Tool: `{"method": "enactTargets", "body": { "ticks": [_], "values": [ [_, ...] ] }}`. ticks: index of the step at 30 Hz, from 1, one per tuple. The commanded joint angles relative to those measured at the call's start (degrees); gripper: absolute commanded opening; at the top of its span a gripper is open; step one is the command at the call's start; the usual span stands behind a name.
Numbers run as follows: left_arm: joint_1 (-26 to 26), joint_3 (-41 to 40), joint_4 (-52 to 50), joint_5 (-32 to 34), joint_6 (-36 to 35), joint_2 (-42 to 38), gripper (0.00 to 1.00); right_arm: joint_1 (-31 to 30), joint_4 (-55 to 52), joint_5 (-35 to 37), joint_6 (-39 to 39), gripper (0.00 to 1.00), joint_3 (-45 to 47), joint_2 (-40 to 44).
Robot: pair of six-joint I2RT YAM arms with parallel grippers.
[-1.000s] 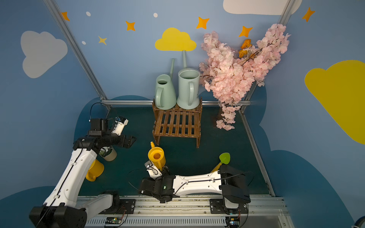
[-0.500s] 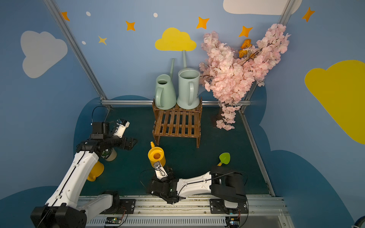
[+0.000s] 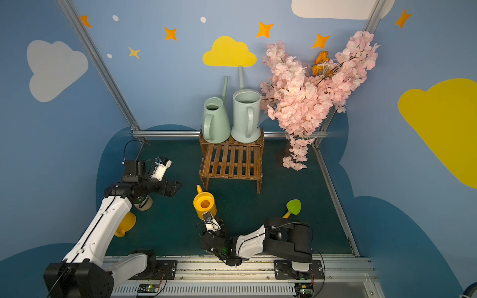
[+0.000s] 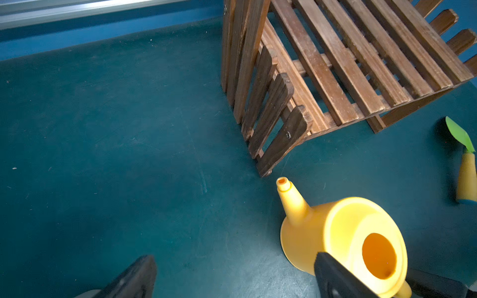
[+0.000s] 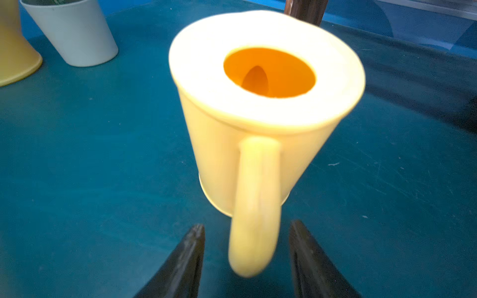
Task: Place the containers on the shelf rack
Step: 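Pick up a container from the center of the board.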
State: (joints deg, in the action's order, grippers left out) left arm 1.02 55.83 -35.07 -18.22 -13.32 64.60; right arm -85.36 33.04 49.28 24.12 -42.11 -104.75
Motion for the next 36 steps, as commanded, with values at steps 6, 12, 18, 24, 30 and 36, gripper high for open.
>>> {"method": "enactTargets", "body": {
  "ticks": [6, 12, 18, 24, 30, 36],
  "values": [
    [0.17, -0.64, 1.41, -0.79, 0.40, 0.40, 1.00, 1.15, 4.89, 0.82, -3.12, 0.44, -2.55, -2.47],
    [0.22, -0.15, 1.49, -1.80, 0.65, 1.33, 1.00, 2.11, 5.81, -1.05, -4.10, 0.40, -2.90, -2.00],
    [0.21, -0.02, 1.91, -2.16, 1.34, 3.02, 1.00, 2.59, 5.81, -0.89, -3.55, 0.34, -3.05, -2.41],
    [0.23, -0.17, 2.02, -2.24, 1.37, 3.65, 1.00, 2.59, 7.83, -2.02, -3.39, 0.13, -2.35, -1.08],
    [0.21, 0.35, 1.66, -2.56, 1.28, 3.61, 1.00, 1.03, 6.83, -1.96, -7.23, 0.01, -4.58, 0.36],
    [0.21, 1.11, 2.21, -2.86, 3.45, 2.77, 1.00, -0.76, -5.81, -3.27, -5.88, 0.00, -7.18, 6.59]
  ]
}}
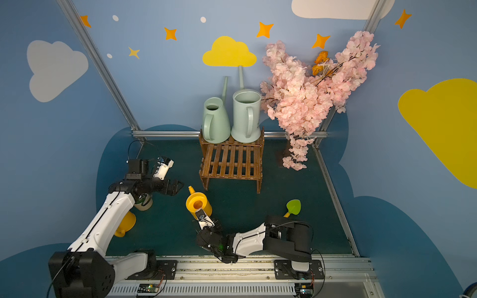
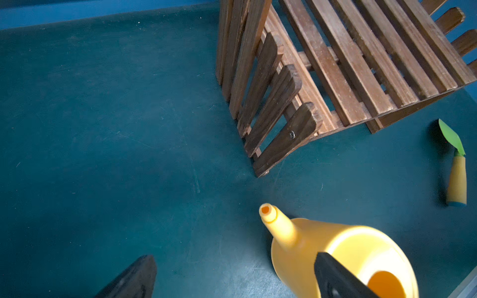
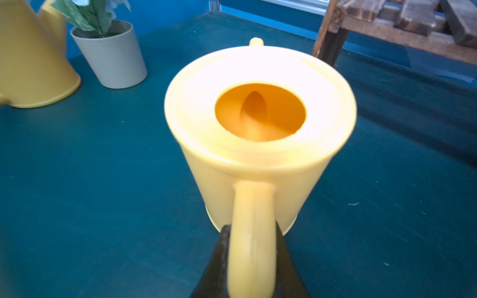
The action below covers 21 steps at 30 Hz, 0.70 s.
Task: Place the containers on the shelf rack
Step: 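Pick up a container from the center of the board.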
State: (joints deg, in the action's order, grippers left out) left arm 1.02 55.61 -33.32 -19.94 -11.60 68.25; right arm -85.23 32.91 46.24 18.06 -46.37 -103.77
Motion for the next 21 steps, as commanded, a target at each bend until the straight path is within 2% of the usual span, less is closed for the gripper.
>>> {"method": "enactTargets", "body": {
  "ticks": [1, 3, 8, 12, 15, 18, 21],
  "values": [
    [0.21, 1.63, 0.56, -1.07, 2.17, -1.04, 1.00, -1.10, -9.74, -0.55, 0.86, 0.00, -3.95, 6.86],
    [0.20, 2.50, 0.25, -0.70, 2.39, -1.27, 1.00, -1.49, -17.74, -1.43, 1.05, 0.00, -5.69, 10.22],
    [0.83, 6.44, -2.00, -1.47, 4.12, -1.85, 1.00, -2.35, -41.46, -2.82, 7.47, 0.03, -10.77, 19.00],
    [1.34, 5.20, 1.23, -4.18, 6.60, -3.78, 1.00, -3.62, -53.56, -1.15, 12.07, 0.03, -13.16, 25.06],
    [1.32, 4.66, 2.29, -6.52, 6.96, -4.00, 1.00, -3.74, -60.21, 3.43, 17.23, 0.01, -14.02, 28.62],
    [0.90, 4.92, 1.42, -12.62, 5.30, -3.36, 1.00, -3.73, -64.71, 8.96, 19.72, 0.00, -13.90, 31.89],
    [-1.08, 5.20, 1.13, -15.64, 4.45, -3.04, 1.00, -3.30, -65.40, 12.36, 20.55, 0.00, -13.34, 34.96]
  ]
}}
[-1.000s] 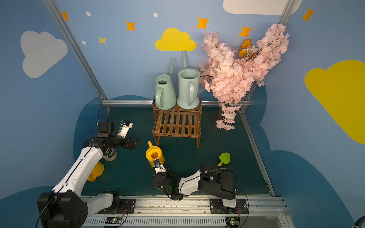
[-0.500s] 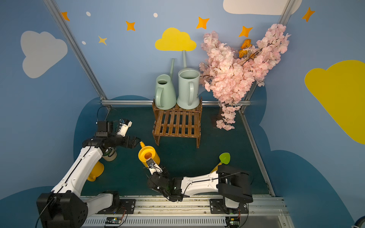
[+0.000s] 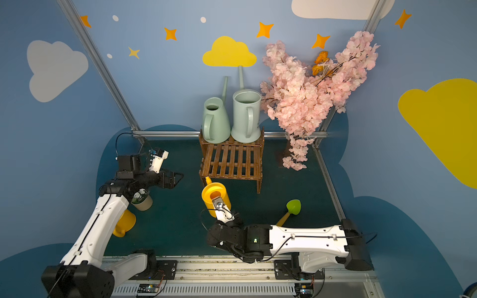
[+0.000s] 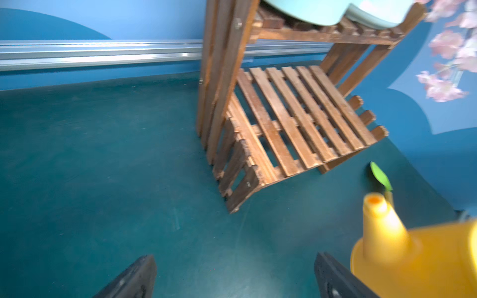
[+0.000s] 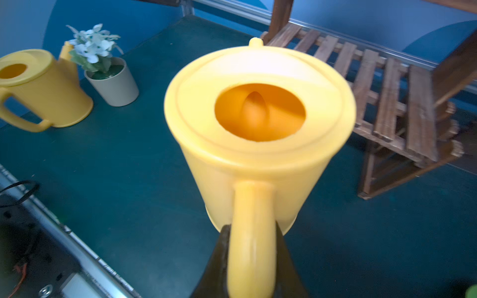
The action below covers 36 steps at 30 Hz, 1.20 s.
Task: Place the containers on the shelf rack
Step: 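Pick up a container from the center of the board, then place the container on the shelf.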
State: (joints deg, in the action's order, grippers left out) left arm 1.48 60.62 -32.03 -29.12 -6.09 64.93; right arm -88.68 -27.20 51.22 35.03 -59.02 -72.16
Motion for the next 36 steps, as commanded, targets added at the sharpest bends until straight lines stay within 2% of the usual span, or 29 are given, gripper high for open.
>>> {"method": "enactTargets", "body": {
  "ticks": [1, 5, 13, 20, 36],
  "values": [
    [-2.56, 0.24, -0.07, -7.09, -1.45, 0.34, 1.00, 0.33, -5.68, 8.12, 3.76, 0.00, -0.78, 4.20],
    [-7.28, 1.48, 0.43, -7.50, -1.74, 2.00, 1.00, 2.24, -6.78, 9.49, 3.82, 0.00, -2.38, 5.36],
    [-12.94, 4.92, 1.53, -8.23, -1.78, 6.39, 1.00, 11.43, -4.80, 5.49, 2.92, 0.00, -3.64, 3.73],
    [-14.11, 5.70, 2.79, -8.95, -1.69, 8.07, 1.00, 14.70, 1.78, 4.82, -0.54, 0.00, -3.34, 2.74],
    [-14.21, 4.42, 3.82, -7.46, -1.56, 8.29, 1.00, 23.44, 8.04, -0.08, -2.29, 0.00, -2.75, -2.14]
  ]
}}
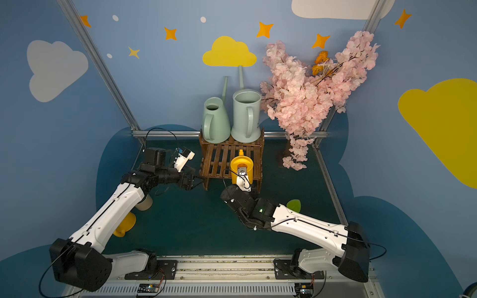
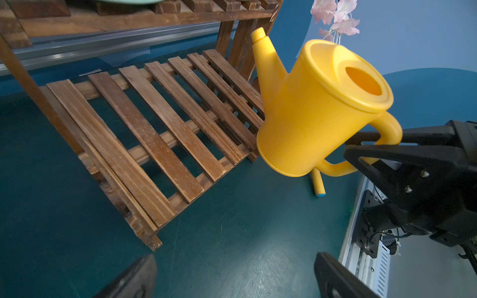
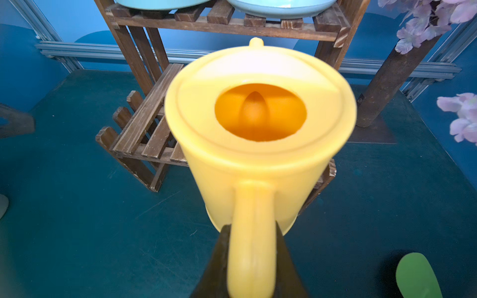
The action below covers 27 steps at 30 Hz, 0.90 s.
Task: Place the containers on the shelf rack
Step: 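Place the container on the shelf.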
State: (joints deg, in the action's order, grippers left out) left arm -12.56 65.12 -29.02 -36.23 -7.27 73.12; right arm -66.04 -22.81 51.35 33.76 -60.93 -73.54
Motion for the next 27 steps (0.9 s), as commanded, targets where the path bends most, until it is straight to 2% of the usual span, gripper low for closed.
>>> {"method": "enactTargets", "body": {
  "ticks": [1, 17, 27],
  "values": [
    [-0.19, -0.08, 0.86, -0.19, -0.38, 0.09, 1.00, 1.17, 3.74, -0.36, -1.06, 0.00, -1.07, -1.16],
    [-0.20, -0.78, 1.07, 0.55, -0.68, 0.70, 1.00, 4.71, 7.20, -2.04, -2.03, 0.00, -1.53, -4.52],
    [-0.21, -0.96, 1.02, 0.51, -0.82, 0.79, 1.00, 9.24, 7.52, -8.08, -1.55, 0.00, -1.99, -6.91]
  ]
}}
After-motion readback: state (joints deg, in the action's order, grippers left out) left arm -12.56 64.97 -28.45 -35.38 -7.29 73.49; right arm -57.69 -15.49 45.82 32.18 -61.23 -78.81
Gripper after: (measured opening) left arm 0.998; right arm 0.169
